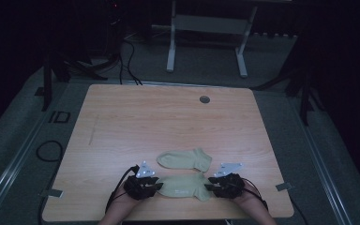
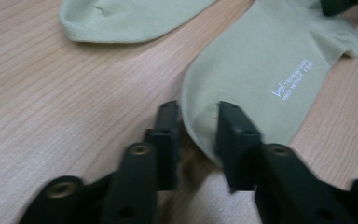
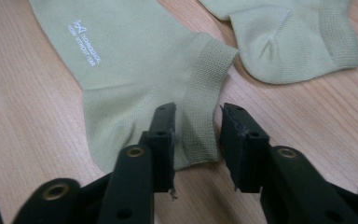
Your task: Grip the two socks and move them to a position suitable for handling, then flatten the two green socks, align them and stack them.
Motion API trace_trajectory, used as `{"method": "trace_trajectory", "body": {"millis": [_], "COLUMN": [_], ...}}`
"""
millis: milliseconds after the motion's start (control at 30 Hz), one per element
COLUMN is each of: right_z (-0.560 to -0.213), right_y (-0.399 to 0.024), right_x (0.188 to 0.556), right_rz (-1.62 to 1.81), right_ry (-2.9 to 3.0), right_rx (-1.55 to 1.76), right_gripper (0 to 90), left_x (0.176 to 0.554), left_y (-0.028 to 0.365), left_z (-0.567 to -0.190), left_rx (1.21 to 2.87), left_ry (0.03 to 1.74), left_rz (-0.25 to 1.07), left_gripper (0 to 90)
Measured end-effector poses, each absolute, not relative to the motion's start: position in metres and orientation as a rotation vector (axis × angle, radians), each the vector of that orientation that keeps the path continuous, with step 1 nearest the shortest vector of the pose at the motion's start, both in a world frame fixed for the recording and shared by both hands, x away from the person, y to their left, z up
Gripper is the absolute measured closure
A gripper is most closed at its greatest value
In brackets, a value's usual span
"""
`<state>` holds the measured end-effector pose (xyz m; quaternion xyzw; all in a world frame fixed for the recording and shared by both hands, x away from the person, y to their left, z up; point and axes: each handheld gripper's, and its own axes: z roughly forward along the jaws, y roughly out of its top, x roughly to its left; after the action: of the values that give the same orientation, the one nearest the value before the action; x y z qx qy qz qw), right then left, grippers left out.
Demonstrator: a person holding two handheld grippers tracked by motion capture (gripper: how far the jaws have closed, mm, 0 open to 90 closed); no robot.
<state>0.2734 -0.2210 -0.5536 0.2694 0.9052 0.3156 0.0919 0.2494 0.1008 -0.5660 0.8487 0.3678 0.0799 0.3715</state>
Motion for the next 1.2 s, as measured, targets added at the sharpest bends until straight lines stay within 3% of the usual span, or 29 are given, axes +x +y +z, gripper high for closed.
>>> {"method": "trace_trajectory", "body": {"millis": [167,567,1200], "right_z": [-0.554,-0.542,-0.475], "right_y": [-0.219,-0.223,-0.219], "right_x": [0.269,0.268,0.289], "right_rz": [0.938,0.976,1.106], "right_ry": [2.683,2.659,2.513], "right_rx": [0.788,0.824,0.775], "right_gripper": [81.5,84.2,84.2], "left_x": [0.246,0.246,0.266], "left_y": [0.098,0.096,0.103], "left_z": [-0.566,-0.554,-0.48], "left_rx": [2.182,2.18,2.109], "left_ry": [0.936,0.913,0.87], "left_rz": [0.207,0.19,0.337], "left_gripper": [87.7,88.5,88.6]}}
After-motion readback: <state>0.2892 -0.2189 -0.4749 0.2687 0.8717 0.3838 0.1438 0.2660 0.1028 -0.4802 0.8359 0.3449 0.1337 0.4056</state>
